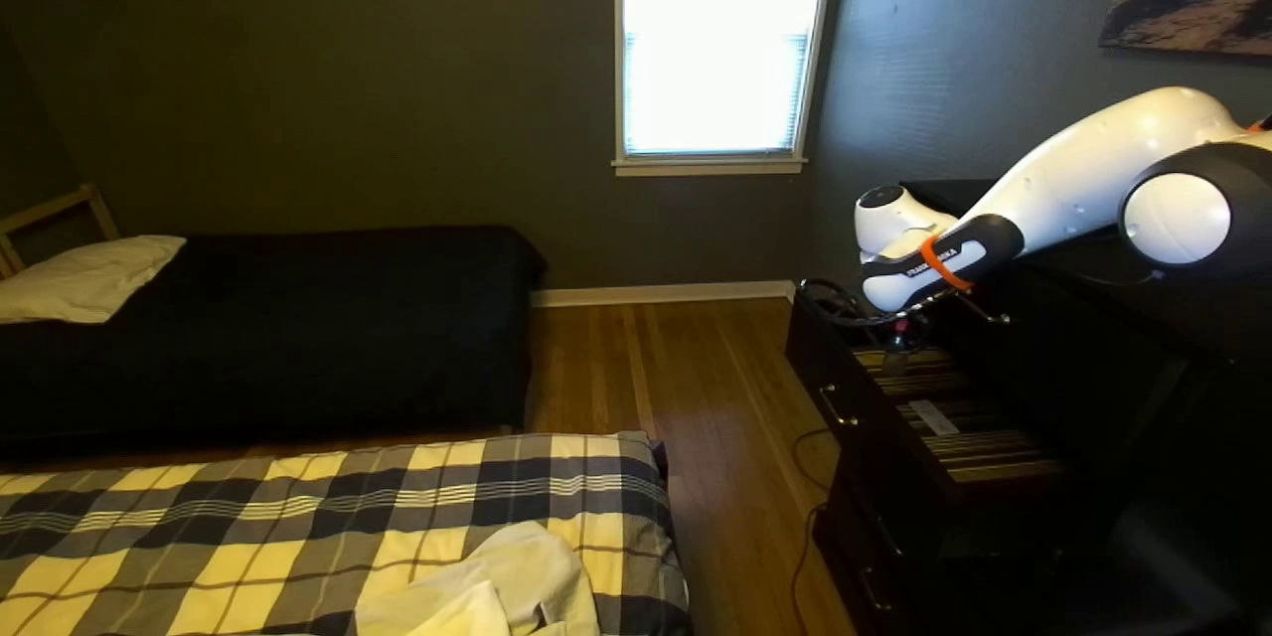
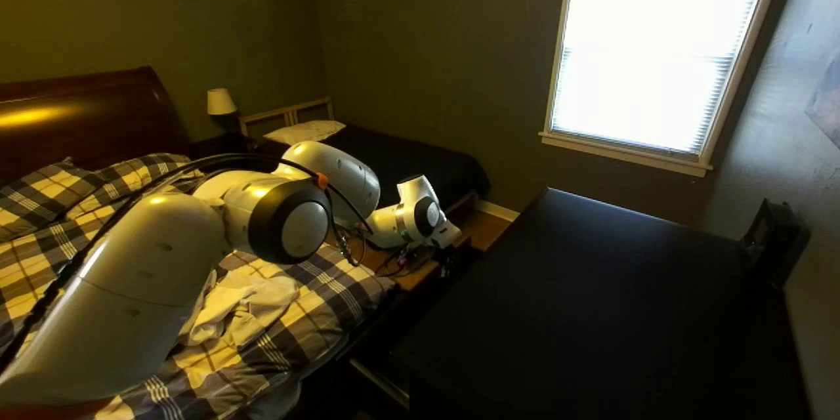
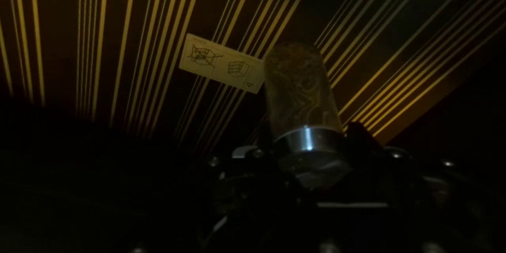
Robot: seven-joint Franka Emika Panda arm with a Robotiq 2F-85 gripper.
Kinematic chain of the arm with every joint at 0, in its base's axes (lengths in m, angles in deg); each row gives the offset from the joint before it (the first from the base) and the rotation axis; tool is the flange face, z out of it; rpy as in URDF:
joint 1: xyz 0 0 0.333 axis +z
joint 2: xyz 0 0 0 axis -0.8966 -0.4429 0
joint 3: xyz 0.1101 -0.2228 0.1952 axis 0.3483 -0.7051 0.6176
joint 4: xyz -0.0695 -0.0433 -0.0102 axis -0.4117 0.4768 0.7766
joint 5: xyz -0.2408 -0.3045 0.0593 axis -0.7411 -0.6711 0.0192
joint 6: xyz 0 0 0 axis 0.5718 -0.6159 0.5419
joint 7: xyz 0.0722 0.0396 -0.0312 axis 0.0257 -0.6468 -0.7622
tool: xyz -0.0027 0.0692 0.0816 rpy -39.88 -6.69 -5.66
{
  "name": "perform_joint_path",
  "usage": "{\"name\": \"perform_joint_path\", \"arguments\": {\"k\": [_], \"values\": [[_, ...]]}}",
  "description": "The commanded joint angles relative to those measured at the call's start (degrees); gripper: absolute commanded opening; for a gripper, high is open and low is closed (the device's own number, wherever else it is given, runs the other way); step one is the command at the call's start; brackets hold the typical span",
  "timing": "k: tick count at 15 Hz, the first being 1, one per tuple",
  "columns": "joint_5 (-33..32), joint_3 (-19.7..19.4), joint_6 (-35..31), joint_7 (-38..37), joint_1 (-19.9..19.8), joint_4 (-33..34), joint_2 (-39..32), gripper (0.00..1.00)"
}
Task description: Pick up the jar from the top of the cabinet and put it in the open drawer.
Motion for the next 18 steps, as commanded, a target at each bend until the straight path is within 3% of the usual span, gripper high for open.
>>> {"name": "perform_joint_path", "arguments": {"k": [1,18], "values": [[4.8,-0.8,1.0,3.3,0.0,4.4,-2.8,0.25],[11.6,-2.8,1.9,10.1,-1.1,12.2,-11.2,0.25]]}}
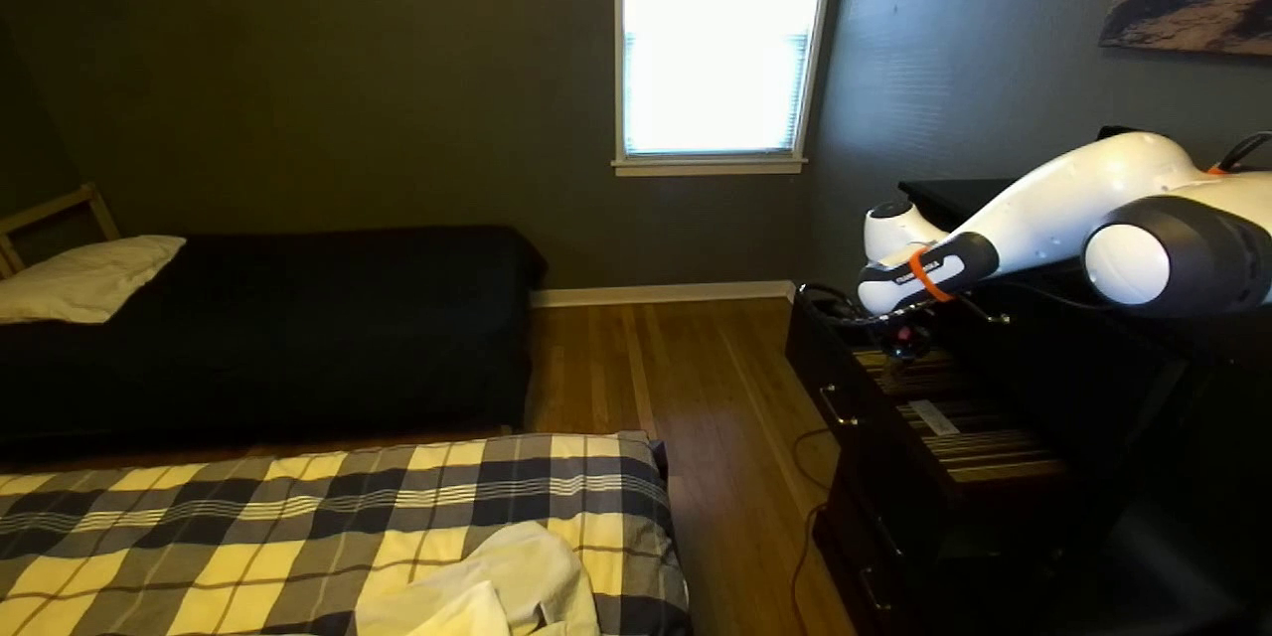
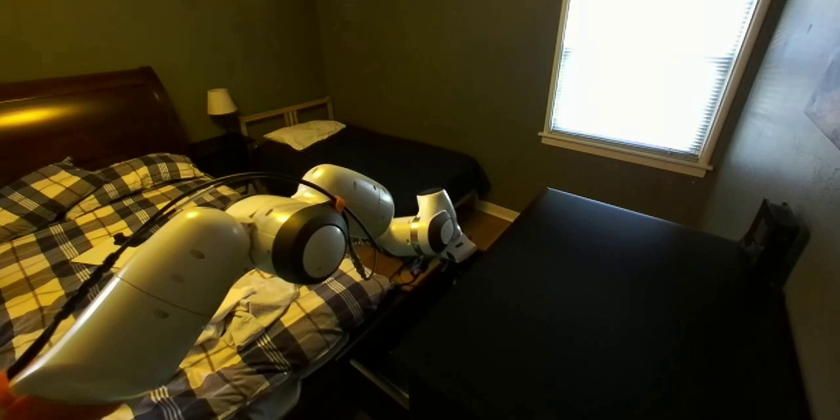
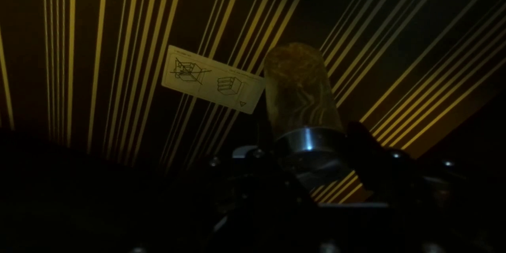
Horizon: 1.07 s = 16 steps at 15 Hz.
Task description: Pick up the jar from the top of the cabinet and put it in the open drawer.
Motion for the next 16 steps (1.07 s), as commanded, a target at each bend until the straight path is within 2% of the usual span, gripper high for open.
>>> {"name": "perform_joint_path", "arguments": {"k": [1,16], "values": [[1.8,-0.7,1.0,2.3,0.3,3.2,-2.9,0.25],[3.5,-0.4,1.5,8.3,0.0,6.0,-6.7,0.25]]}}
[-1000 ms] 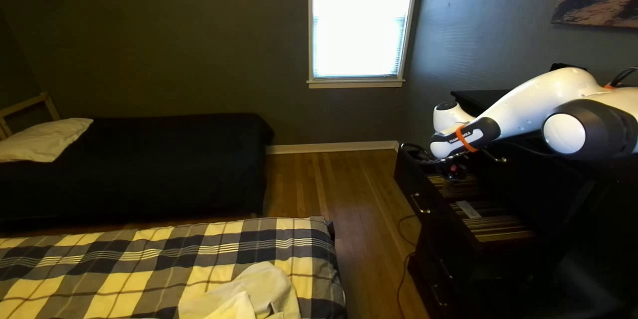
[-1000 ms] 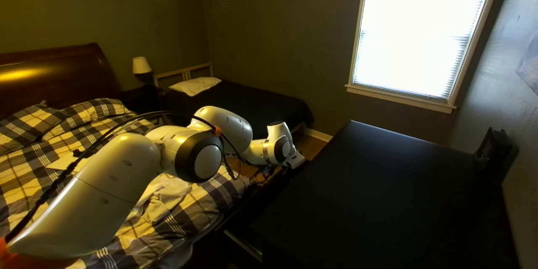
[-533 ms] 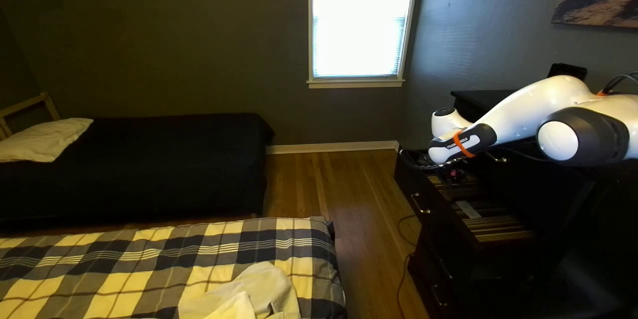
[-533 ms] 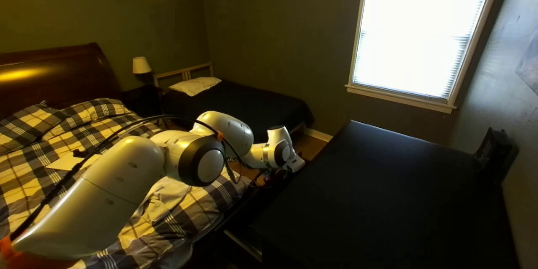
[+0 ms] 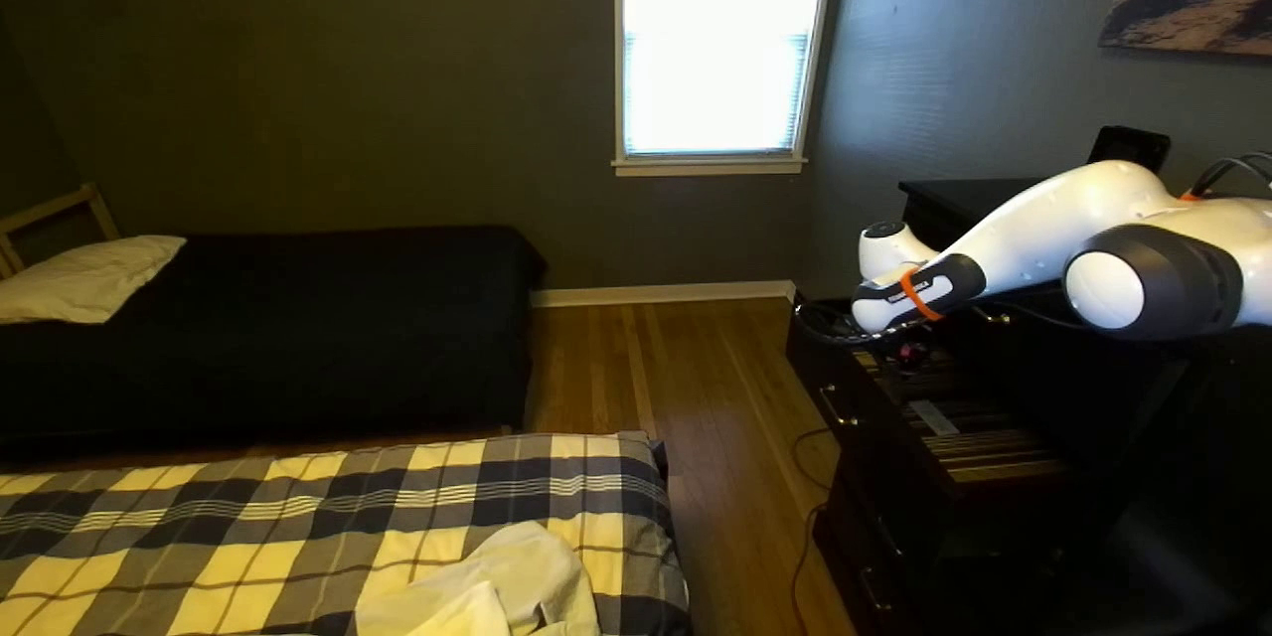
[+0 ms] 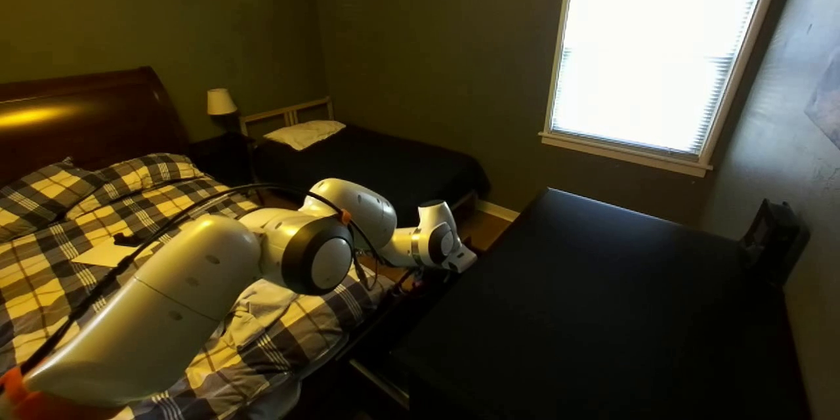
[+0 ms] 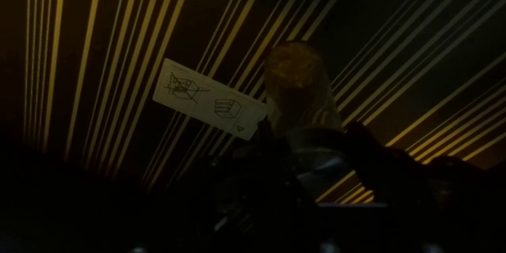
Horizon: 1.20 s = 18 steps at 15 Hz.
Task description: Pick up the jar from the top of the cabinet and put it in the open drawer.
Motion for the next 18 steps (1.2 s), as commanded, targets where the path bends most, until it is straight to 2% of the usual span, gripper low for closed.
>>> {"name": "perform_joint_path", "arguments": {"k": [1,14,15,18], "values": [[2.3,-0.3,1.4,2.7,0.0,2.6,-1.9,0.25],[1.8,-1.8,-0.3,7.3,0.1,5.1,-4.3,0.25],[1.9,-1.8,-0.2,7.5,0.1,5.2,-4.3,0.71],[2.0,-1.8,0.2,8.2,0.2,5.4,-4.3,0.88]]}}
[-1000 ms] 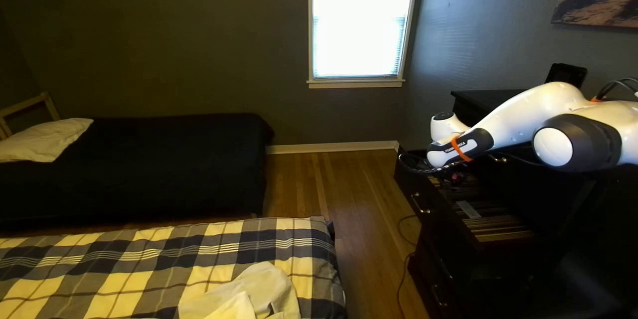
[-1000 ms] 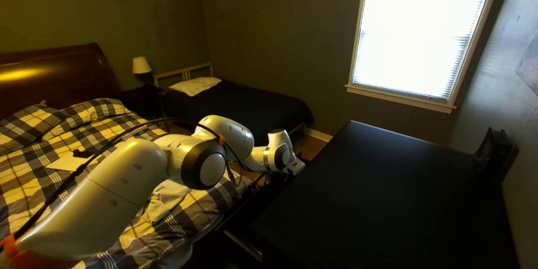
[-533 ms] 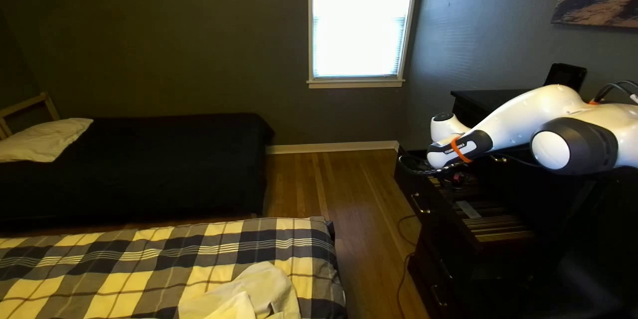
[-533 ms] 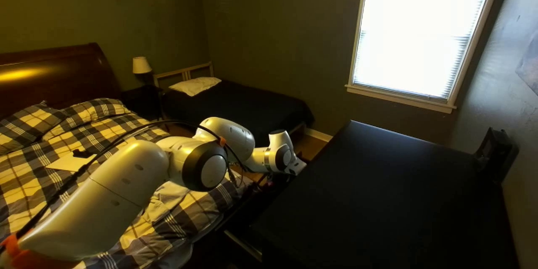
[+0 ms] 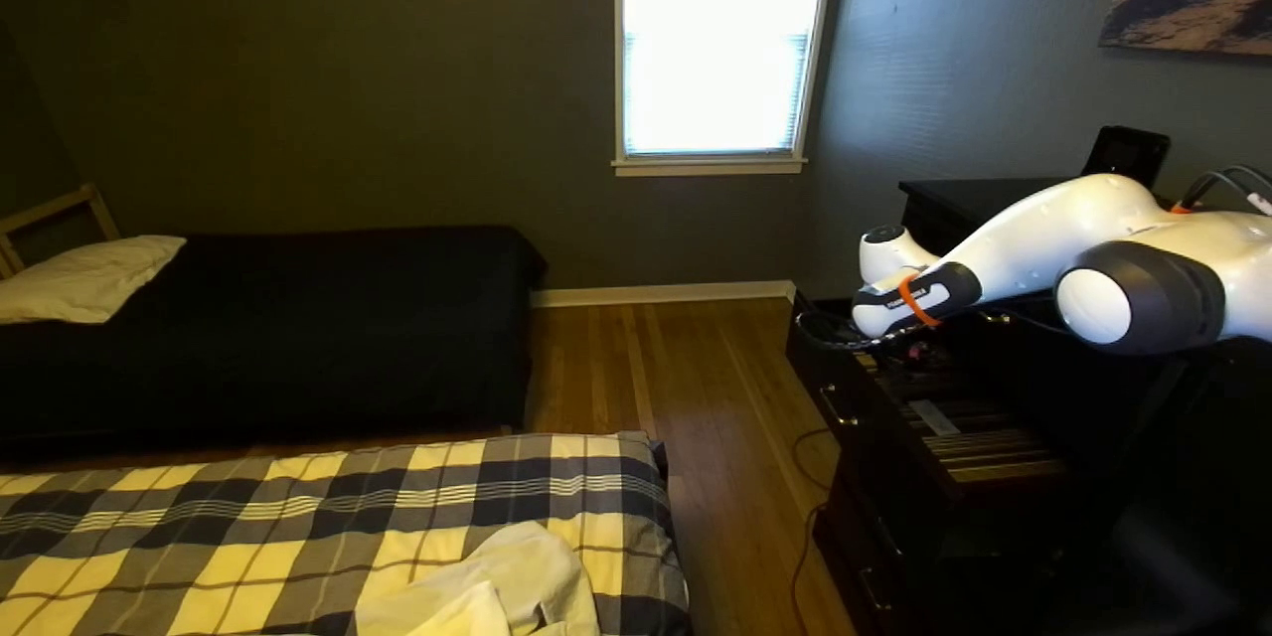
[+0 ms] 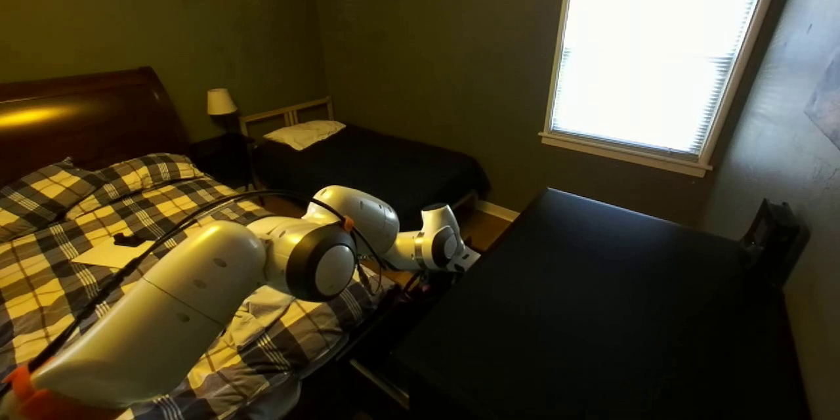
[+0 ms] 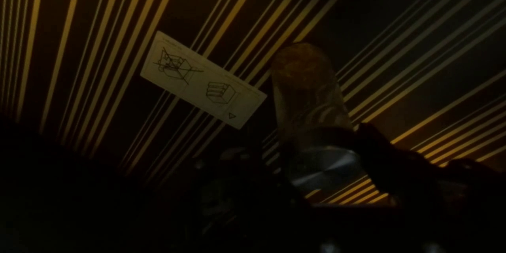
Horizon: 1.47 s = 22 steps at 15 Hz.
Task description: Pick up the jar from the top of the cabinet and put it in the open drawer.
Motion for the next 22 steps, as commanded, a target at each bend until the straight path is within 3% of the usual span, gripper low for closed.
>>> {"name": "perform_joint_path", "arguments": {"k": [1,15,18,22], "values": [[1.6,-0.3,0.6,2.0,0.2,1.8,-1.1,0.97],[1.1,0.1,-2.6,4.8,2.6,-2.9,6.4,1.00],[0.3,-1.3,-1.3,3.5,3.9,-4.7,10.1,1.00],[-2.7,-3.6,-0.7,4.2,5.7,-11.9,19.2,1.00]]}}
